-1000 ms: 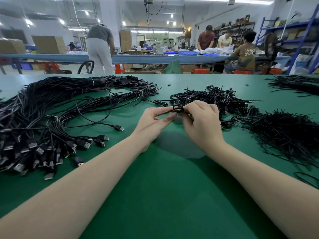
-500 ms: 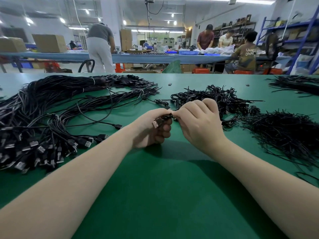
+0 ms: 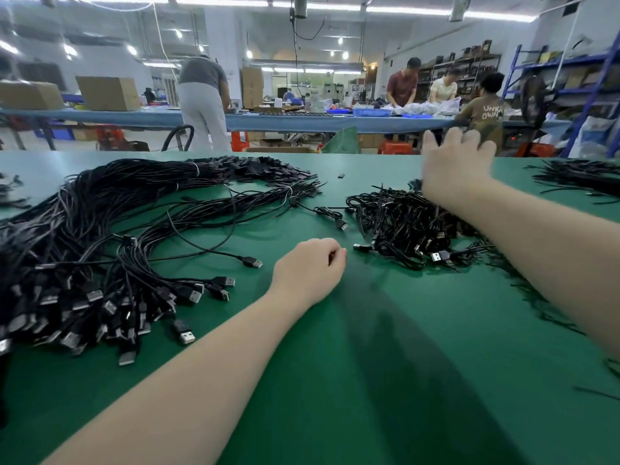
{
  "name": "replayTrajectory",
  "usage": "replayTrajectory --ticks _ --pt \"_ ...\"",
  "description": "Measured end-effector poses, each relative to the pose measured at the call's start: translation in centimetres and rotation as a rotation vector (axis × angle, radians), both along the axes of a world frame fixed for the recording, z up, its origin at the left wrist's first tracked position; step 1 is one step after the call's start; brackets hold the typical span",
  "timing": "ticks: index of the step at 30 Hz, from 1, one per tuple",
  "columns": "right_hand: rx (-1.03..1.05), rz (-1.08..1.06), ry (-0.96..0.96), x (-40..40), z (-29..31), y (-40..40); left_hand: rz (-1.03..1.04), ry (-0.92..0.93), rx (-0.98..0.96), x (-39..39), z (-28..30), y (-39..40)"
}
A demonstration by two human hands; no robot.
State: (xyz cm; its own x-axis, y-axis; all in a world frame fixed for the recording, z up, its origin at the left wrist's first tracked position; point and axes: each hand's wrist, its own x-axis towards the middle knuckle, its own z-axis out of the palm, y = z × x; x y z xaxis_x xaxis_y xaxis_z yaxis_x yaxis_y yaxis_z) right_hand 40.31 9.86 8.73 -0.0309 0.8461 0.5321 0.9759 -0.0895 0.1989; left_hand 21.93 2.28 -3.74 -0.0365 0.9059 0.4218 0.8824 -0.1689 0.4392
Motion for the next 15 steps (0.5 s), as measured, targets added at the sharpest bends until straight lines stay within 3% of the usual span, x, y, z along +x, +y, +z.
replayTrajectory --ticks 2,4,7,10,15 --pt "-0.031 0.174 -0.010 -3.2 -1.0 -0.9 0.050 0.009 0.034 -0.3 -0.1 0.2" --pt "-0.100 0.437 0.154 -6.3 -3.8 -3.1 0.214 0.178 0.001 -0.8 -0.2 0.2" --pt "-0.230 0.588 0.384 -8.6 -9.5 -7.4 0.427 0.437 -0.309 -3.4 1.2 0.2" --pt "-0.292 0.635 0.419 -8.1 -12.5 -8.5 0.371 0.505 -0.581 -6.4 3.3 0.8" --pt "-0.320 0.668 0.426 -7.8 -12.4 -8.3 0.246 0.772 -0.678 -8.1 6.2 -0.4"
